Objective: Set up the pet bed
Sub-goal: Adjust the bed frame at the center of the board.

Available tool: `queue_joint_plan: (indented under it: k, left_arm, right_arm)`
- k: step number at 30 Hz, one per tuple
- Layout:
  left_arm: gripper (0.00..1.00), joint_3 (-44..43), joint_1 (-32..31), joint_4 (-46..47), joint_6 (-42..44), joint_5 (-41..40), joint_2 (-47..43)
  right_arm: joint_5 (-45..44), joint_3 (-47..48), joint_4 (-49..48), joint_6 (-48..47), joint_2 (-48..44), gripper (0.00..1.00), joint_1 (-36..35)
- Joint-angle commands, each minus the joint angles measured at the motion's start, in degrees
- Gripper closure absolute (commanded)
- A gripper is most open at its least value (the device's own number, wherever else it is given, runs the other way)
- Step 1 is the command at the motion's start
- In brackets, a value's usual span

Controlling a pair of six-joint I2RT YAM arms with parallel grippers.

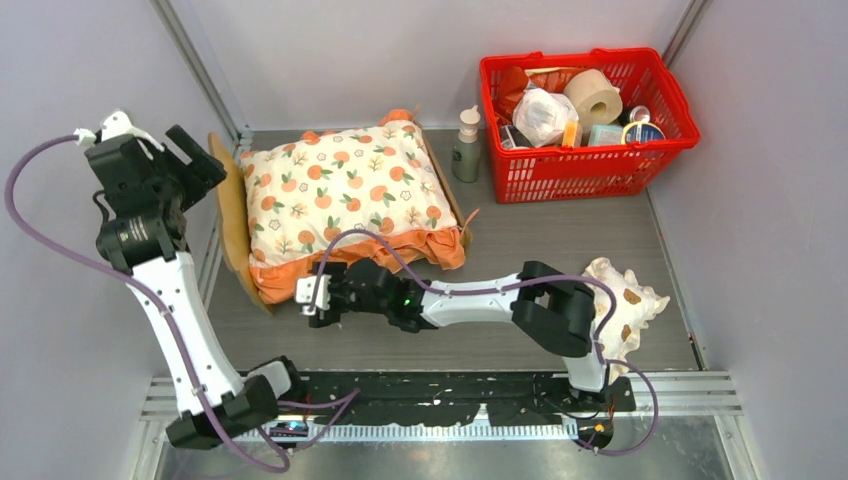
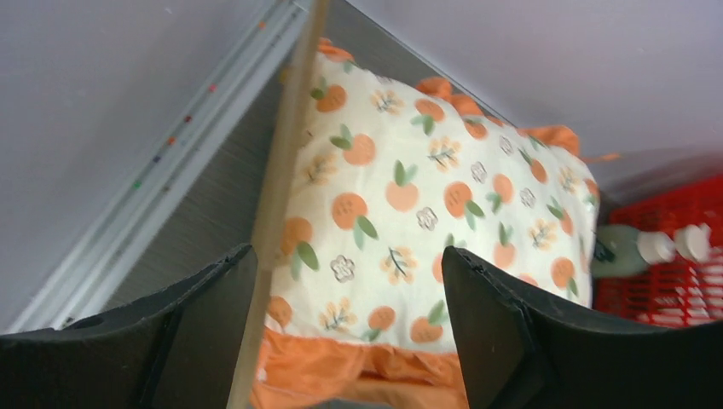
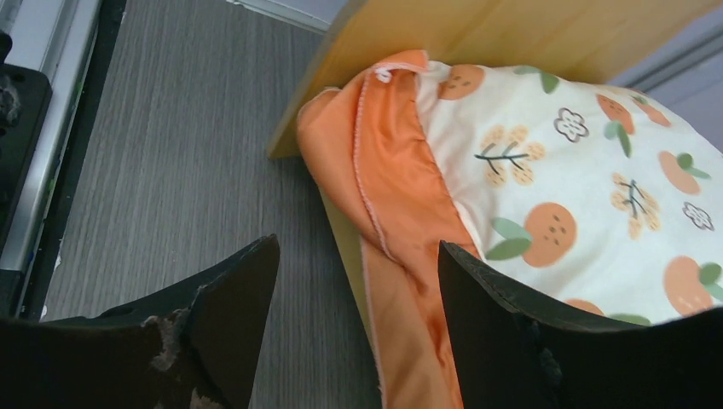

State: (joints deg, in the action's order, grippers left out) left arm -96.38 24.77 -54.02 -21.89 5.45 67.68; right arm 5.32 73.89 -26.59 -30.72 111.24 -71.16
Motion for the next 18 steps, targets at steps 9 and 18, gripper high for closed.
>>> queue_joint_plan:
  k: [9,18]
  left_arm:
    - [0.09,22.36,0.19,5.28,-7.58,6.11,-15.70]
    - [0.19,22.35,0.18,1.86,-10.94,-2.03,-17.32]
  right_arm:
    - [0.27,10.91,-4.49,-13.04,10.68,0.27,-1.72]
    - [-3.03,17.69,-3.74,-14.26,15.85,0.49,-1.85]
